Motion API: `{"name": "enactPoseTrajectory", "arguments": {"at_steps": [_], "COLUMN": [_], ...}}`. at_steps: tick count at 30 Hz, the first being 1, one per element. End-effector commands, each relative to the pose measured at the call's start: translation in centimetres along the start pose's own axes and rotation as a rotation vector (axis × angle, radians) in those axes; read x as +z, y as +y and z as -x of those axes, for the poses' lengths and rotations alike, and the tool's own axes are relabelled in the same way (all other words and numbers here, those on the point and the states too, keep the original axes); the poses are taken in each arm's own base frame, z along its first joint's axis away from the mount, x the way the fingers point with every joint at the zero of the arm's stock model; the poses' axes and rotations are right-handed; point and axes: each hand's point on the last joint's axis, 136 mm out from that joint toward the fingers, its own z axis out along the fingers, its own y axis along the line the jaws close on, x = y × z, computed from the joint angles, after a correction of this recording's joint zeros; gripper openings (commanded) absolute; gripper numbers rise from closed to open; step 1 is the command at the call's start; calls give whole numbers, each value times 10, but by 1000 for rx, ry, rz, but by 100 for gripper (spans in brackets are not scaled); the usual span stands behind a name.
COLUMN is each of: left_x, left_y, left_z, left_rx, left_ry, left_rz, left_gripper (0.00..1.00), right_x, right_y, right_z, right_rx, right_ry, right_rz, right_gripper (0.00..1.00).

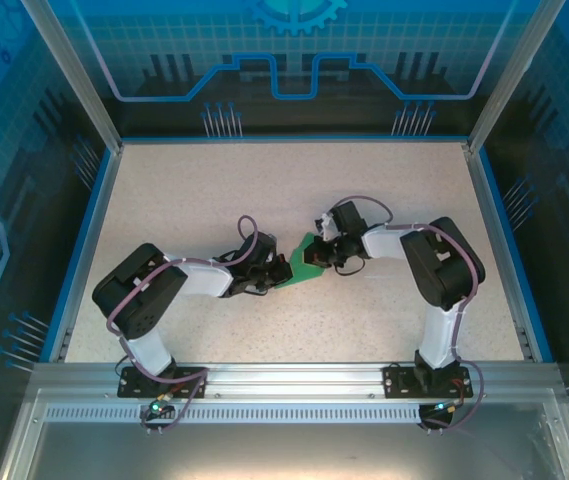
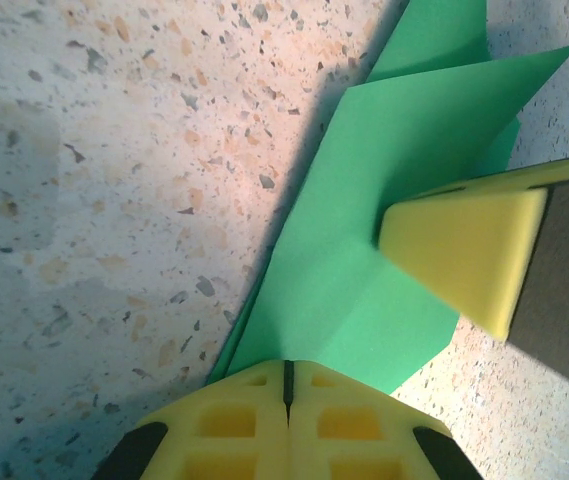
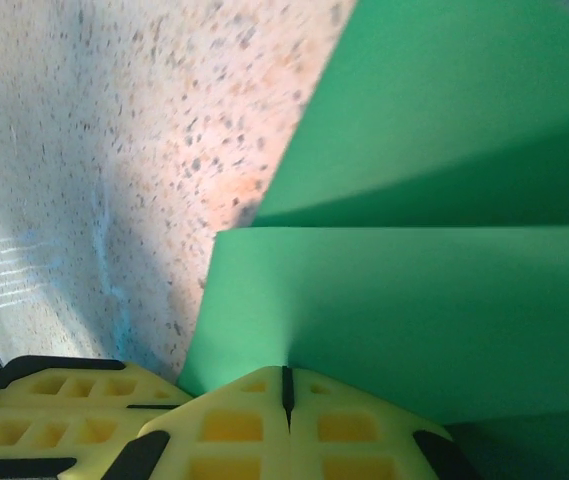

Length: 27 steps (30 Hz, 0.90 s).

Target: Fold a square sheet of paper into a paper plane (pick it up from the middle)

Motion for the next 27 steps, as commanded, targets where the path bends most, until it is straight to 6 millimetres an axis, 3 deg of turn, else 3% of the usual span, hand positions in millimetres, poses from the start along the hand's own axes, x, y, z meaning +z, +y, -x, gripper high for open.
{"name": "enactPoseTrajectory", "arguments": {"at_steps": [1, 9, 12, 15, 17, 21, 27], "left_x": [-2, -1, 0, 1, 1, 1, 1], "left_y": [55, 48, 44, 44, 44, 45, 45], "left_z": [-22, -22, -22, -22, -22, -23, -22], "left_rx": [-32, -22, -14, -13, -15, -15, -14], "left_ry": [58, 66, 73, 76, 76, 78, 77], "left_rz": [198, 169, 154, 152, 153, 157, 157], "left_gripper": [4, 4, 4, 4, 4, 4, 5], "right_x": [-15, -48, -65, -76, -73, -49, -11], "right_y": [-50, -80, -67, -38, -18, 7, 9], "right_z": [15, 48, 60, 61, 53, 31, 17], "right_rx": [66, 139, 95, 23, -27, -69, -54], "right_ry": [-75, -200, -246, -267, -257, -192, -95], "right_rz": [-137, -214, -234, -224, -214, -181, -142], "right_gripper": [4, 4, 4, 5, 5, 5, 5]}}
